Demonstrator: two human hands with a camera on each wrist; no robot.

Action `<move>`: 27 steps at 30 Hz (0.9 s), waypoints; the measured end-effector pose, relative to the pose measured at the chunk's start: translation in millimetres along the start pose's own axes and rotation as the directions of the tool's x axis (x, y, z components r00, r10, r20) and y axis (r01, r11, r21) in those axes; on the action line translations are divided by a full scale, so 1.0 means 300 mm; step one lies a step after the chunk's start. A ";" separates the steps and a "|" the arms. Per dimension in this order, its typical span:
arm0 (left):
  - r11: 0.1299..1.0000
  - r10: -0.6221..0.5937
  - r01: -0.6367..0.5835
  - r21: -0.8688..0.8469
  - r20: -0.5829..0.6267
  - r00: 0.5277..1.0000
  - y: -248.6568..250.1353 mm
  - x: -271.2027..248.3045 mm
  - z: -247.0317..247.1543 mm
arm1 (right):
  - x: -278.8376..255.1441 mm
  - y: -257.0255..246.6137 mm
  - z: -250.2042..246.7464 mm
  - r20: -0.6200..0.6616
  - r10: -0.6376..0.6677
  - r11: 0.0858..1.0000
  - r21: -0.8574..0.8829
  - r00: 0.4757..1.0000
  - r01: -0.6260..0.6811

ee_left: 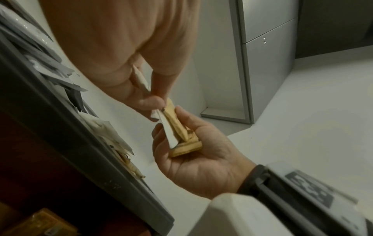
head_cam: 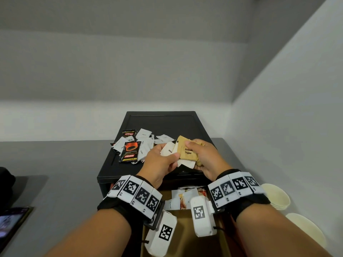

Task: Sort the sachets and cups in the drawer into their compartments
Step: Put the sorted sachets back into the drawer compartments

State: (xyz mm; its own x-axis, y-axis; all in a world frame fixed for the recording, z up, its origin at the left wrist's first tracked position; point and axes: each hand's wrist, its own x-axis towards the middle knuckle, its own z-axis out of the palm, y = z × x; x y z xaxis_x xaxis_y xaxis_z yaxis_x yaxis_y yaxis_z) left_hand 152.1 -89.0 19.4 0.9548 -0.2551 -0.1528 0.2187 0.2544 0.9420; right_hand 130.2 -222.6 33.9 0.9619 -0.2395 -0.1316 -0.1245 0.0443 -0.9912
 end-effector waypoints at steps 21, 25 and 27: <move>0.998 -0.061 0.065 0.007 -0.268 0.962 0.004 0.066 0.028 | 0.044 0.031 -0.076 -0.179 0.083 0.993 0.093 0.980 -0.067; 0.994 -0.022 0.056 0.097 -0.319 0.947 0.010 0.082 0.027 | 0.048 0.027 -0.141 -0.294 0.119 0.968 0.248 0.948 -0.044; 0.979 0.013 0.050 0.199 -0.306 0.952 0.012 0.090 0.041 | 0.044 0.027 -0.163 -0.310 0.115 0.967 0.253 0.944 -0.035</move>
State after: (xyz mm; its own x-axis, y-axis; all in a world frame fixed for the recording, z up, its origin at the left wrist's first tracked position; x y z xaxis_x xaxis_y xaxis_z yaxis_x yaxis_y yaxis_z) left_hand 176.2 -106.5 22.5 0.9735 0.0458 -0.2241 0.2218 0.0505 0.9738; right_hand 130.1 -272.9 23.4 0.8180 -0.5216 -0.2426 -0.0930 0.2962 -0.9506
